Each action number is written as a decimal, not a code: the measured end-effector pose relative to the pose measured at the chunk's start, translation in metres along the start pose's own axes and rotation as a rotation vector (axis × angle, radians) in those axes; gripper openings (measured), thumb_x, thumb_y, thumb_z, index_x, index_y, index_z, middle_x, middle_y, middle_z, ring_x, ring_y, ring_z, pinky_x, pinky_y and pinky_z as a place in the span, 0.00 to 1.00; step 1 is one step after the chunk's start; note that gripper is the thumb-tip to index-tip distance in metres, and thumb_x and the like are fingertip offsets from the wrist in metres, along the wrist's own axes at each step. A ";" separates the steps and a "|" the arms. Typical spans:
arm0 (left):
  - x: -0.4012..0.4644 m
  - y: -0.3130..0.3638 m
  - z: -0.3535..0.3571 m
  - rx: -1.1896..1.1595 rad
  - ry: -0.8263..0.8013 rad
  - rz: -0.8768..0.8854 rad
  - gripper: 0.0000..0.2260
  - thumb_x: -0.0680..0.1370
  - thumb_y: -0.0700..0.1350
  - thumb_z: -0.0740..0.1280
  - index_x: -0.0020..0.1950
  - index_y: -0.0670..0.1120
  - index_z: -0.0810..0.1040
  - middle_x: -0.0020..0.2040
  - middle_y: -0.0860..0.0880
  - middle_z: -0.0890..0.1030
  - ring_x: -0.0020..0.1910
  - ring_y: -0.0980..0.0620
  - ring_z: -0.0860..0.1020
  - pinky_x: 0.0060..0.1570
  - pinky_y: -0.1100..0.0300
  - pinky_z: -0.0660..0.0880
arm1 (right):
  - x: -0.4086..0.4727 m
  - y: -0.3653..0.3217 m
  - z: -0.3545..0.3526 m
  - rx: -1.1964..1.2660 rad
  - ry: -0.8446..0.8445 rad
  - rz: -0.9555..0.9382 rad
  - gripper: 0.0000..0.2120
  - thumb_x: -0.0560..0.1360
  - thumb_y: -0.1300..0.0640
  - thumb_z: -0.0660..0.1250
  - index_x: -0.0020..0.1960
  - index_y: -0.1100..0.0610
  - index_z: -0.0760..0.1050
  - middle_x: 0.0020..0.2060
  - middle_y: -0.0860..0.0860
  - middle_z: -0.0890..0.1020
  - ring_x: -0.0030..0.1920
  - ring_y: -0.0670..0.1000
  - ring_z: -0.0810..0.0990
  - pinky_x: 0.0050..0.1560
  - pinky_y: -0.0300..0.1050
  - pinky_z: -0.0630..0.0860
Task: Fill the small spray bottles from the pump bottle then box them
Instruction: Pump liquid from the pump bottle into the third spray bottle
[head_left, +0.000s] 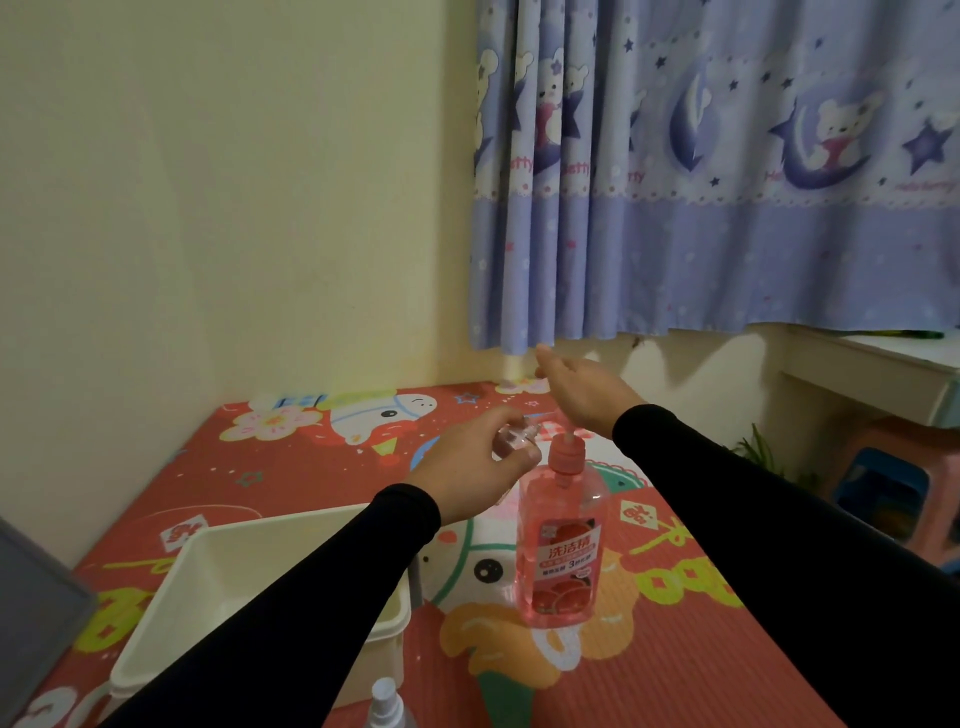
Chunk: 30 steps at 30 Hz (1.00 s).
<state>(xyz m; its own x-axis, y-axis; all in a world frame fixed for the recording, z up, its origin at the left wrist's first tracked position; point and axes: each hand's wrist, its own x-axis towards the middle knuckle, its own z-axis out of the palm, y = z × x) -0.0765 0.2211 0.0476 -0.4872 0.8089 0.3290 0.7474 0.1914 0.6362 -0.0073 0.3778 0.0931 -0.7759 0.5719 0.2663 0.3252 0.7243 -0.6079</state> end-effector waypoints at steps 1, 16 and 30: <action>0.000 0.000 0.001 -0.011 0.004 -0.009 0.10 0.78 0.54 0.65 0.59 0.56 0.72 0.49 0.56 0.77 0.43 0.48 0.81 0.39 0.68 0.73 | -0.001 -0.002 0.000 0.002 0.027 -0.018 0.32 0.82 0.40 0.44 0.59 0.63 0.77 0.59 0.60 0.80 0.59 0.59 0.76 0.61 0.51 0.69; -0.010 -0.012 -0.002 -0.185 0.000 -0.095 0.12 0.73 0.59 0.67 0.55 0.59 0.72 0.51 0.52 0.81 0.50 0.52 0.80 0.52 0.47 0.79 | -0.011 -0.005 -0.008 0.077 0.021 -0.063 0.33 0.82 0.39 0.45 0.59 0.64 0.76 0.59 0.61 0.79 0.59 0.59 0.76 0.59 0.50 0.68; -0.068 -0.003 -0.054 -0.233 0.132 -0.092 0.08 0.76 0.53 0.68 0.54 0.58 0.73 0.50 0.51 0.83 0.47 0.53 0.82 0.44 0.54 0.82 | -0.060 -0.031 -0.022 -0.055 0.145 -0.294 0.23 0.83 0.43 0.49 0.48 0.57 0.76 0.46 0.52 0.80 0.50 0.55 0.77 0.49 0.46 0.69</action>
<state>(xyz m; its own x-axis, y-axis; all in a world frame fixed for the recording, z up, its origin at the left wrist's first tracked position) -0.0699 0.1354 0.0614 -0.6141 0.7117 0.3412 0.5809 0.1150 0.8058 0.0409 0.3296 0.1124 -0.7572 0.3810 0.5306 0.1304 0.8841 -0.4486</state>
